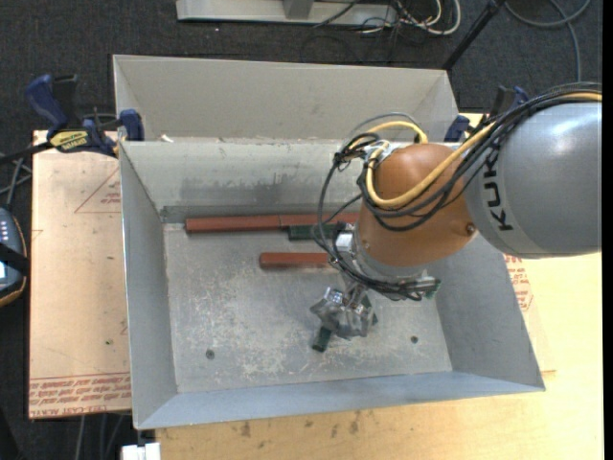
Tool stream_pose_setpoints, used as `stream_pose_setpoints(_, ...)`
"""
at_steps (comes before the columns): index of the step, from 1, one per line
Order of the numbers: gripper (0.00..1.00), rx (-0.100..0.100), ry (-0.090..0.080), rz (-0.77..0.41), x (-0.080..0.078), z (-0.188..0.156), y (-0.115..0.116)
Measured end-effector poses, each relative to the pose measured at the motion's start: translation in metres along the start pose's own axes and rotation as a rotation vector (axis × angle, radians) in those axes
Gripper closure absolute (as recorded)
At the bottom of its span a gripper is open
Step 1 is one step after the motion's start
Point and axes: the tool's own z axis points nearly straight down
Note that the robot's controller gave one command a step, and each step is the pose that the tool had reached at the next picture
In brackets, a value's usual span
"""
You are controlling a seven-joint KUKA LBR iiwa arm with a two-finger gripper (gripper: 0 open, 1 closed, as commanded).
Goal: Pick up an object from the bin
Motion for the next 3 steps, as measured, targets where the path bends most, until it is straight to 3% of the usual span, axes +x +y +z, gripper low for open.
stream_pose_setpoints(1, 0.0, 0.0, 0.0, 0.0, 0.0, 0.0, 0.0)
stream_pose_setpoints(2, 0.0, 0.0, 0.0, 0.0, 0.0, 0.0, 0.0)
stream_pose_setpoints(3, 1.0, -0.001, 0.001, -0.424, -0.006, 0.039, -0.008)
